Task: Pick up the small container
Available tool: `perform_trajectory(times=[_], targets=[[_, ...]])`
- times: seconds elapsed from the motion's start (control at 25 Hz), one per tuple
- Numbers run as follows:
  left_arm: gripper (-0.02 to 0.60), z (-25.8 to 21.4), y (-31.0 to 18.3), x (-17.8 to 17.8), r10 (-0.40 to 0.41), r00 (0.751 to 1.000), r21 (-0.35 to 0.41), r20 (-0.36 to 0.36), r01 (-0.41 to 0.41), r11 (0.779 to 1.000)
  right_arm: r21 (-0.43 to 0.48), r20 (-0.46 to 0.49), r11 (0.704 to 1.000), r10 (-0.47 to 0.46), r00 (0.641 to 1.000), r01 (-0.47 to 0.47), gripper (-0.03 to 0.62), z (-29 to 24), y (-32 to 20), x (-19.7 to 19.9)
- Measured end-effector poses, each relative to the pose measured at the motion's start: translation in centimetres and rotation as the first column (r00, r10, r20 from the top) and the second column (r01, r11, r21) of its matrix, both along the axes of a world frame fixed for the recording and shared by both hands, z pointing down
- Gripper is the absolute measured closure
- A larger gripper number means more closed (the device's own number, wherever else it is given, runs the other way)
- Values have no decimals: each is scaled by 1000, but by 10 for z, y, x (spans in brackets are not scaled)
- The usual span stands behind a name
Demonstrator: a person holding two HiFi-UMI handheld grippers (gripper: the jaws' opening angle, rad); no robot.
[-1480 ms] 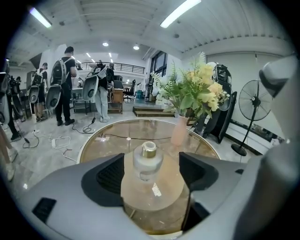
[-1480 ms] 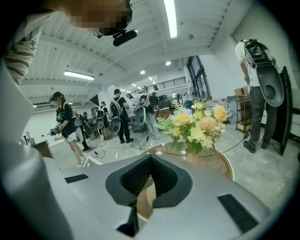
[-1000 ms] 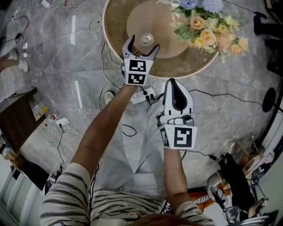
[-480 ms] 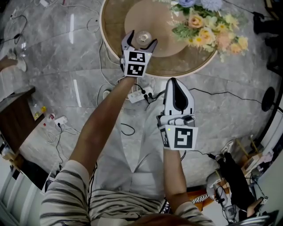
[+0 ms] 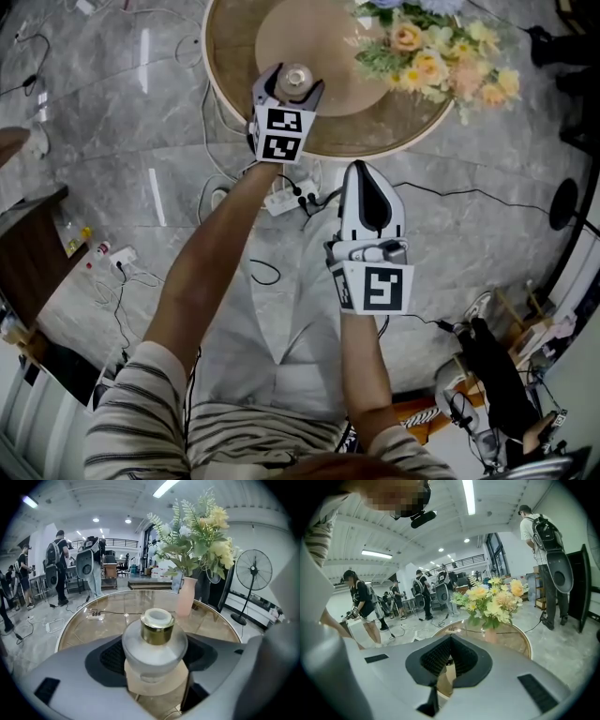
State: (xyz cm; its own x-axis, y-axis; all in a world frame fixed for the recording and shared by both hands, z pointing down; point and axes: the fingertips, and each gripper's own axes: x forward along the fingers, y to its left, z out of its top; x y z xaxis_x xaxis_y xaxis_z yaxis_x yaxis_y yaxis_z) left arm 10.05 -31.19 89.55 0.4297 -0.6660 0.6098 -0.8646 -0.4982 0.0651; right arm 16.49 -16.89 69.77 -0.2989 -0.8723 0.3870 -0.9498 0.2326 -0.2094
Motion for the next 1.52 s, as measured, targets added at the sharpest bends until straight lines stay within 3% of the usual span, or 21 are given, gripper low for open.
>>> perform_trajectory(times=[0.32, 0.64, 0.88, 1.16, 1.52], targets=[[247, -31, 1, -2, 6, 1000, 27, -11, -6, 1000, 15, -5, 1000, 1, 1000, -1, 585, -10, 2, -3], [247, -94, 8, -22, -49, 996, 50, -80, 53, 997, 50, -5, 999, 7, 1000, -6, 585, -50, 0, -13], [247, -143, 19, -35, -43, 996, 68, -78, 48, 996, 91, 4, 996, 13, 1000, -14, 584, -90, 4, -18], [247, -220, 46, -37, -16, 995, 80, -97, 23, 996, 95, 2, 995, 43, 999, -43, 583, -132, 21, -24], [247, -335, 77, -57, 6, 991, 97, -134, 7, 995, 114, 3, 993, 16, 1000, -16, 583, -216, 42, -42]])
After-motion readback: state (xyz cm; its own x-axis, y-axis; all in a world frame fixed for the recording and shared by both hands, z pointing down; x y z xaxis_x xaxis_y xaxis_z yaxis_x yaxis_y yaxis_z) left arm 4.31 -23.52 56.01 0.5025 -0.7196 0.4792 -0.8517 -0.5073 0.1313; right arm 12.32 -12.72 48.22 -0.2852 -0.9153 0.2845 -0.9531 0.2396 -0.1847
